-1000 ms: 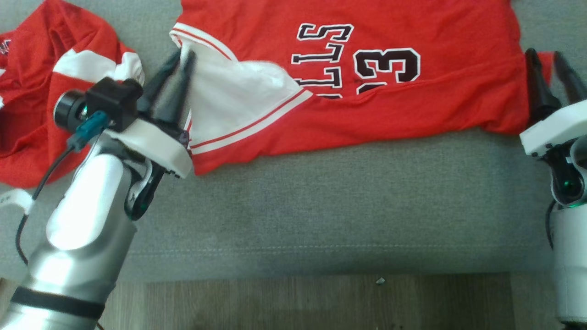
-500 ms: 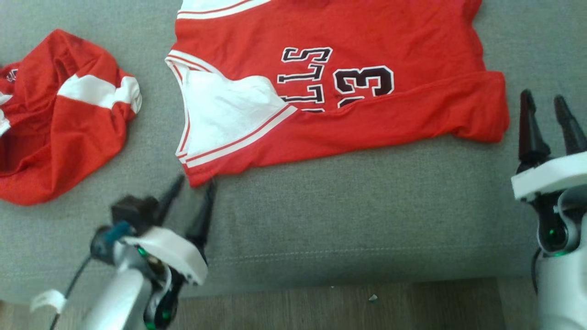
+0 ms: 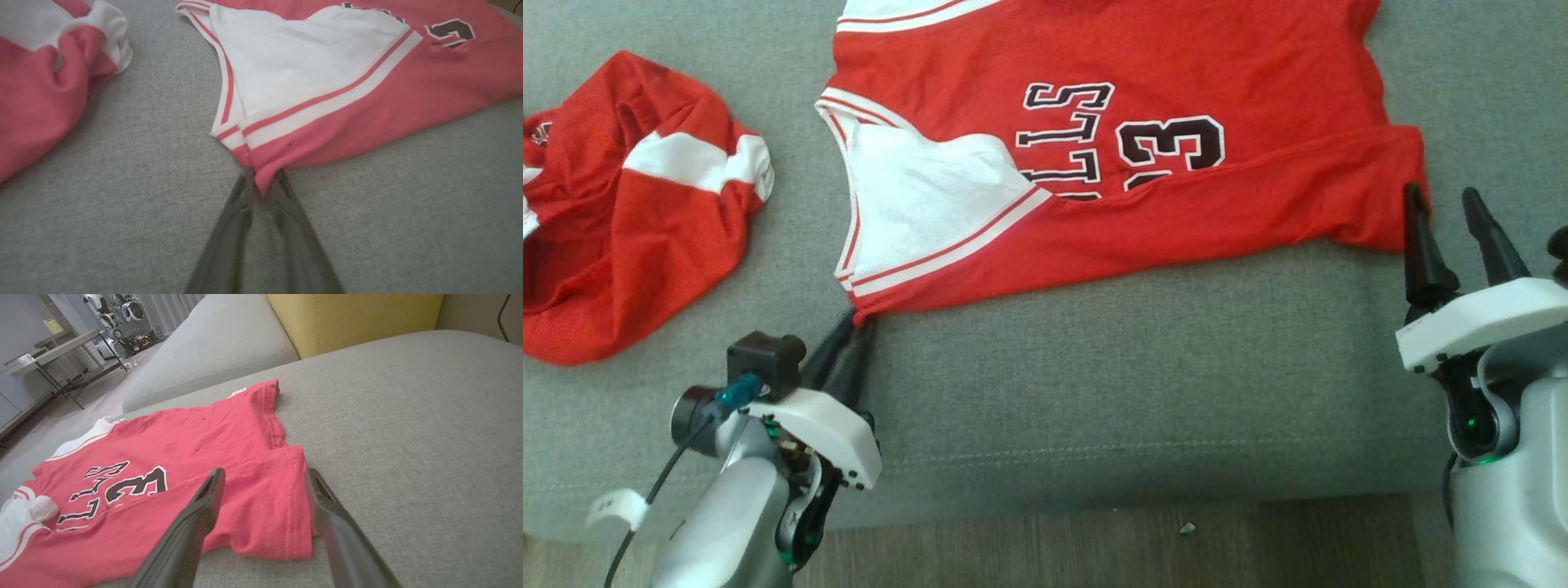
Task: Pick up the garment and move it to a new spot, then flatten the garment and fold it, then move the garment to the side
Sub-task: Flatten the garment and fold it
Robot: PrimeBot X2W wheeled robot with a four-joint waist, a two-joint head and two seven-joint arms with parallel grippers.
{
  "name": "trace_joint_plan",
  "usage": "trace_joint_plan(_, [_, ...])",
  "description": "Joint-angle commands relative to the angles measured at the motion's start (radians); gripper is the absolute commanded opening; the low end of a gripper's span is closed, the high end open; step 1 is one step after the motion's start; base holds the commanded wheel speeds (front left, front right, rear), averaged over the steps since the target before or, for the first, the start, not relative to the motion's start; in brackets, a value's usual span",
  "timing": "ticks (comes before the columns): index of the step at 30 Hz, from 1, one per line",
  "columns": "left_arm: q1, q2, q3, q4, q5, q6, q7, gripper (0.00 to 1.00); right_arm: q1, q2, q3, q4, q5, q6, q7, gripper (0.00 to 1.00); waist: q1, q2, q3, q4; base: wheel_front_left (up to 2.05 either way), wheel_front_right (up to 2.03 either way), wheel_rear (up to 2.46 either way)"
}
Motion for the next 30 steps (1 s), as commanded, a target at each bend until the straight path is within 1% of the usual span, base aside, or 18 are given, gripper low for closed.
trace_joint_plan(1, [-0.030,0.023,0.028,-0.013,0.005,-0.005,-0.014,0.00,-0.012,-0.012,0.022,-0.022,-0.014,0.006,0.009,1.00,0.0000,0.0000,-0.001,0.002,0.00,0.00,0.00])
trace_joint_plan(4, [-0.033,0.028,0.021,0.010,0.006,-0.020,-0.021,0.00,-0.029,-0.022,0.016,0.020,-0.037,0.006,0.030,1.00,0.0000,0.0000,-0.006,0.006,0.00,0.00,0.00])
trace_joint_plan(7, [-0.041,0.035,0.020,0.026,0.009,-0.024,-0.030,0.00,-0.060,-0.037,-0.011,0.083,-0.081,0.006,0.047,1.00,0.0000,0.0000,-0.010,0.016,0.00,0.00,0.00])
trace_joint_plan(12, [-0.049,0.047,0.026,0.016,0.012,-0.012,-0.036,0.00,-0.125,-0.043,-0.037,0.200,-0.132,0.006,0.074,1.00,0.0000,0.0000,-0.008,0.027,0.00,0.00,0.00])
trace_joint_plan(18, [-0.063,0.062,0.027,0.016,0.013,-0.011,-0.038,0.00,-0.201,-0.049,-0.016,0.349,-0.164,0.006,0.148,1.00,0.0000,0.0000,-0.002,0.034,0.00,0.00,0.00])
trace_joint_plan(19, [-0.065,0.063,0.026,0.018,0.013,-0.012,-0.038,0.00,-0.209,-0.051,-0.010,0.368,-0.166,0.006,0.158,0.95,0.0000,0.0000,-0.003,0.036,0.00,0.00,0.00])
trace_joint_plan(20, [-0.067,0.064,0.025,0.019,0.014,-0.012,-0.039,0.00,-0.214,-0.052,-0.005,0.382,-0.163,0.006,0.165,0.09,0.0000,0.0000,-0.004,0.038,0.00,0.00,0.00])
trace_joint_plan(21, [-0.069,0.065,0.024,0.021,0.015,-0.013,-0.040,0.00,-0.215,-0.052,0.003,0.393,-0.154,0.006,0.173,0.00,0.0000,0.0000,-0.007,0.039,0.00,0.00,0.00])
trace_joint_plan(24, [-0.064,0.065,0.021,0.011,0.015,-0.010,-0.043,0.00,-0.201,-0.071,0.015,0.397,-0.122,0.006,0.181,0.00,0.0000,0.0000,-0.017,0.039,0.00,0.00,0.00])
trace_joint_plan(29, [-0.012,0.081,0.024,-0.045,-0.008,-0.003,-0.014,0.00,-0.127,-0.122,0.027,0.333,-0.051,0.006,0.200,0.00,0.0000,0.0000,-0.040,0.020,0.00,0.00,0.00])
trace_joint_plan(30, [-0.012,0.081,0.024,-0.045,-0.008,-0.003,-0.014,0.00,-0.127,-0.122,0.027,0.333,-0.051,0.006,0.200,0.00,0.0000,0.0000,-0.040,0.020,0.00,0.00,0.00])
